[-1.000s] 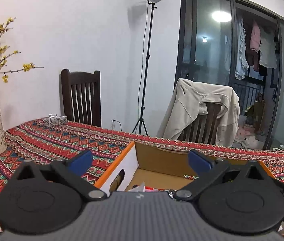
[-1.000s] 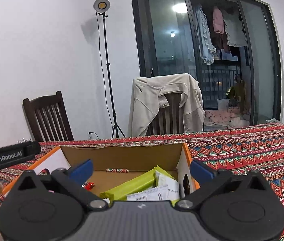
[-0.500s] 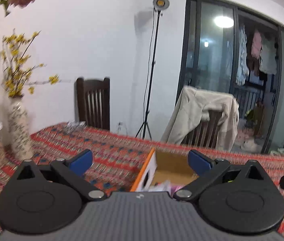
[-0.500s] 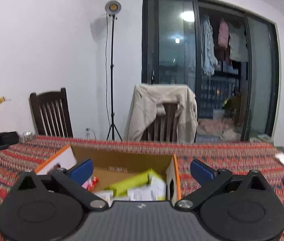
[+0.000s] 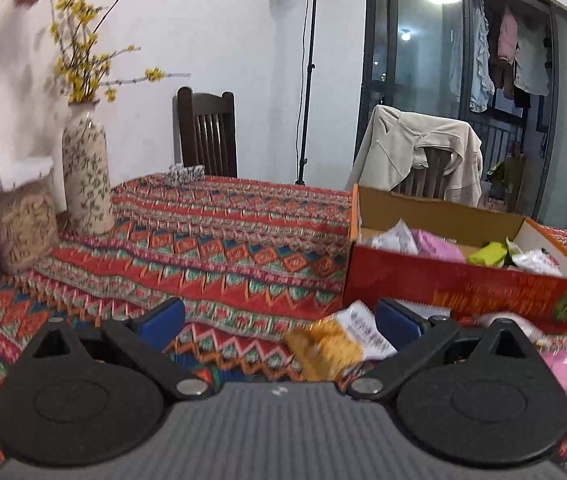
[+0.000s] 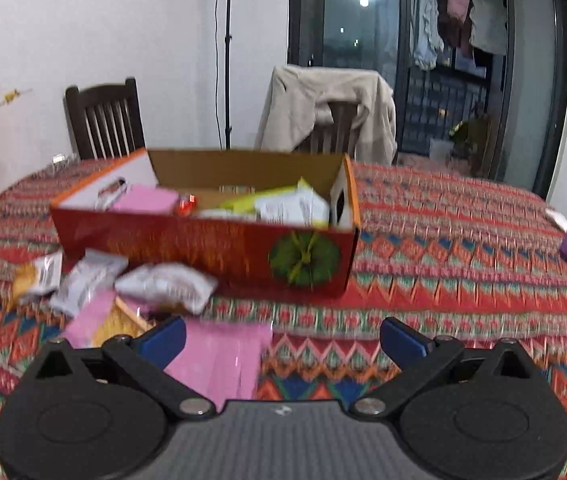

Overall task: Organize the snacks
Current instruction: 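Move both open tools back to the snack pile, then grasp the pink packet with the right tool, then grasp the yellow pumpkin-seed crisp packet with the left tool while the right tool holds the pink packet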

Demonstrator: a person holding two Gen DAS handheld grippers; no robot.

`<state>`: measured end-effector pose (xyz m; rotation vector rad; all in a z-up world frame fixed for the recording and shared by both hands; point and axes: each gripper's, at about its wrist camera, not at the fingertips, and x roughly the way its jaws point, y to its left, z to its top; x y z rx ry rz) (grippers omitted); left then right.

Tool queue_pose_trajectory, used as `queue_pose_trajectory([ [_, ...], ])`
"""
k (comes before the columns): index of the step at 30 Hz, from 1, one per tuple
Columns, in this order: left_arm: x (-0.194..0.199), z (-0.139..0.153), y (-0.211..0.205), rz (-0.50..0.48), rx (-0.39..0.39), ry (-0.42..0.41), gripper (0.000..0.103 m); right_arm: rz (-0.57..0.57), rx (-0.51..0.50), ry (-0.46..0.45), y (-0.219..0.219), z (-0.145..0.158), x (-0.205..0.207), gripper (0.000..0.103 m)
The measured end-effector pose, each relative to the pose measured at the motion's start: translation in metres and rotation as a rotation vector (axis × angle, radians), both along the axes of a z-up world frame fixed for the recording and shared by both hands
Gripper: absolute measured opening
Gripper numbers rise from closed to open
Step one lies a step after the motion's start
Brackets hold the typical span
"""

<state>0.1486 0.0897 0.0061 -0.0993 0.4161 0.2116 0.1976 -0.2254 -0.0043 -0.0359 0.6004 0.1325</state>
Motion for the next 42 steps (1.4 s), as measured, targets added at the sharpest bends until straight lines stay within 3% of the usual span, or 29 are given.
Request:
queue_pose_trajectory([
  [8,-0.001,-0.001,0.002,-0.029,-0.032,-0.003,0.103,0.022,0.002,0.04,0.021,-0.012,-0.001,0.103],
  [13,0.002,-0.003,0.007,-0.029,-0.064,0.013,0.103,0.017,-0.092,0.115,0.04,-0.03,0.02,0.103],
  [16,0.002,-0.004,0.008,-0.026,-0.069,0.019,0.103,0.024,-0.002,0.137,0.027,-0.034,0.028,0.103],
  [25,0.004,-0.006,0.008,-0.019,-0.074,0.038,0.103,0.064,0.007,0.118,0.025,-0.038,0.026,0.103],
  [27,0.006,-0.007,0.008,-0.019,-0.077,0.048,0.103,0.07,0.015,0.096,0.023,-0.037,0.023,0.091],
  [29,0.006,-0.007,0.008,-0.017,-0.074,0.049,0.103,0.084,0.02,0.062,0.023,-0.035,0.015,0.062],
  [42,0.02,-0.016,0.005,-0.009,-0.054,0.124,0.103,0.007,0.065,-0.081,0.008,-0.02,0.001,0.061],
])
